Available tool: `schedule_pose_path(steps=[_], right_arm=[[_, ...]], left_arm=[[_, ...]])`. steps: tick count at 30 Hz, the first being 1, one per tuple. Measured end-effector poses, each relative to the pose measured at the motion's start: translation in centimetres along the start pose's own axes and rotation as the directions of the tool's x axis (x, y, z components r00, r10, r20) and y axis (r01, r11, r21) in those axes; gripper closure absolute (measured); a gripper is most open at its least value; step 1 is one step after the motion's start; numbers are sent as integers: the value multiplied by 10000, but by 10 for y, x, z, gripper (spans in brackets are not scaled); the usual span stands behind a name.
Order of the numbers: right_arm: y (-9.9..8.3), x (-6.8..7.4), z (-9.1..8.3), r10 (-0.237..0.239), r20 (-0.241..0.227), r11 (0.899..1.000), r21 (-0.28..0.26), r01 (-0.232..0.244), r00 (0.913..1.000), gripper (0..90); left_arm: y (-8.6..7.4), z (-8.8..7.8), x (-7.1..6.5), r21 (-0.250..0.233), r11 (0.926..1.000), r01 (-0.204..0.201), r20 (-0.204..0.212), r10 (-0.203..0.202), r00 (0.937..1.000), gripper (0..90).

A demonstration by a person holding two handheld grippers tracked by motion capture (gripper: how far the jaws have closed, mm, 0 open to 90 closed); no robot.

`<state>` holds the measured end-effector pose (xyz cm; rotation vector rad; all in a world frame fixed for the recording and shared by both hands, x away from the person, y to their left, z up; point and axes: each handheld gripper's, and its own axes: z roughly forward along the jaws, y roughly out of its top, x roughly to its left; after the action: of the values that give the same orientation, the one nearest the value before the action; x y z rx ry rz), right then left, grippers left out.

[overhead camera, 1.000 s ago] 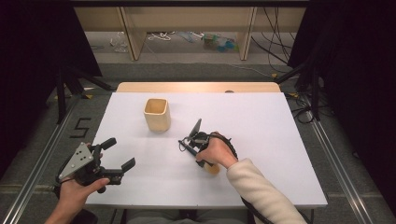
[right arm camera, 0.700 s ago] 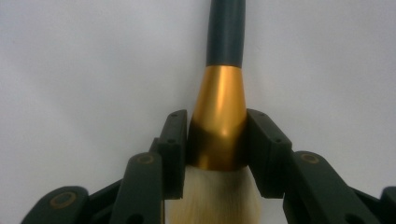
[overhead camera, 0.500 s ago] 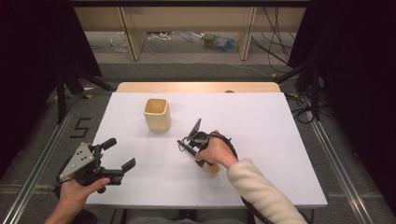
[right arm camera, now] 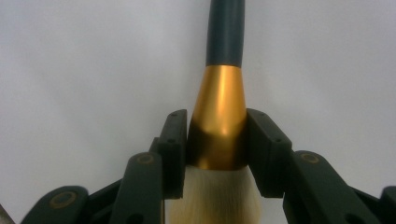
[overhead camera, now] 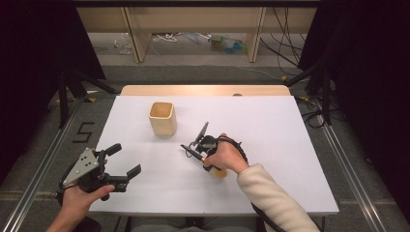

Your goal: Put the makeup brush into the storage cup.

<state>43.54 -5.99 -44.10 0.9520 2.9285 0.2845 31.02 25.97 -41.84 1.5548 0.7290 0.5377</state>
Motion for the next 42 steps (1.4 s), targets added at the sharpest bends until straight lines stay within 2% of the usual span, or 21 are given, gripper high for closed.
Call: schedule_pose_path(steps=[1, 4, 8, 12, 14, 19, 21, 24, 26, 27, 34, 42], right_arm=[[0, -1, 0, -141, -5, 9999, -47, 141, 9999, 620], [-1, -1, -1, -536, -64, 9983, -214, 534, 9985, 620], [-3, -2, -7, -678, -192, 9973, -291, 672, 9975, 620], [-8, -5, -11, -1006, -261, 9930, -649, 987, 9946, 620], [-9, -6, -14, -1062, -371, 9920, -730, 1033, 9936, 620], [-13, -7, -17, -989, -424, 9920, -835, 951, 9942, 620], [-14, -6, -19, -934, -560, 9934, -726, 893, 9941, 620], [-16, -5, -21, -1251, -646, 9888, -898, 1190, 9900, 620], [-17, -5, -22, -1334, -649, 9873, -955, 1269, 9889, 620], [-17, -5, -23, -1375, -687, 9867, -968, 1306, 9881, 620], [-21, -4, -28, -1601, -709, 9824, -1085, 1519, 9845, 620], [-25, -4, -31, -2290, -598, 9688, -1113, 2215, 9716, 620]], left_arm=[[0, -1, 0, 140, 9999, -41, -101, 42, 9999, 0], [0, -1, 0, 155, 9999, -39, -86, 40, 10000, 0], [0, -1, 0, 212, 9998, -38, -72, 39, 10000, 0], [-1, 1, 0, 166, 9999, -28, 38, 27, 10000, 0], [-1, 1, 0, 316, 9995, -65, -28, 66, 10000, 0], [-1, 1, 0, 288, 9996, -71, -59, 73, 10000, 0], [-2, 1, 0, 315, 9995, -17, -61, 19, 10000, 0], [-2, 1, 0, 344, 9994, -1, -41, 2, 10000, 0], [-3, 2, 0, 285, 9996, 53, 8, -53, 10000, 0], [-3, 2, 0, 423, 9991, -43, -29, 44, 10000, 0], [-4, 4, 0, 540, 9985, -113, 102, 107, 9999, 0], [-5, 5, -1, 641, 9979, -108, 195, 96, 9998, 0]])
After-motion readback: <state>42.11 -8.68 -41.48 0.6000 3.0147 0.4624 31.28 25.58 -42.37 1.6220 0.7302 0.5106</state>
